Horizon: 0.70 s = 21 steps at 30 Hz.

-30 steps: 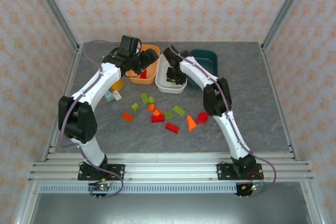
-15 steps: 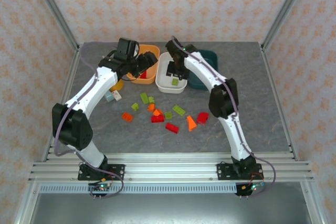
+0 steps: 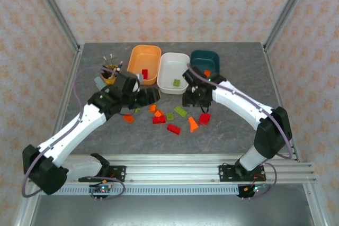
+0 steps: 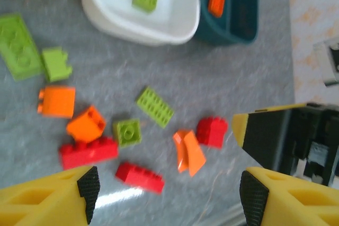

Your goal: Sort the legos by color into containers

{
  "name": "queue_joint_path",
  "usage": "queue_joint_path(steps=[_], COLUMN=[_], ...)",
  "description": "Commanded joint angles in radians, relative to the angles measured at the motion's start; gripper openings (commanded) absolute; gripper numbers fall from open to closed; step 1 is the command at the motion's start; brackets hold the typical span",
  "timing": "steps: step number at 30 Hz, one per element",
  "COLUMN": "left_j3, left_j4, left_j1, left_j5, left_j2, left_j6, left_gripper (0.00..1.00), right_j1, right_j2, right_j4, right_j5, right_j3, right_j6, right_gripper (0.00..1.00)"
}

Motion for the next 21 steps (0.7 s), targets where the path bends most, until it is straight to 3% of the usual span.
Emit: queue_joint_path(steps=[1, 7, 21], left_j3=[-0.131, -0.295, -0.329], left_j4=[0.009, 0.059, 0.041], left_j1=[-0.012, -0.015, -0.019], left_j5=[-0.036, -0.029, -0.041], left_j2=[-0.092, -0.202, -0.235], left_j6=[-0.039, -0.115, -0.119], left_gripper=[0.74, 0.74, 0.74], right_j1=[0.026, 0.034, 0.034], right_j2=[-0.021, 0.053, 0.209], right_j4=[0.041, 0.069, 0.059], right_j5=[-0.052, -0.061, -0.019], right_j3=[-0.082, -0.138, -0.09], right_j6=[-0.062, -0.118, -0.175], right_gripper=[0.65, 0.64, 0.51])
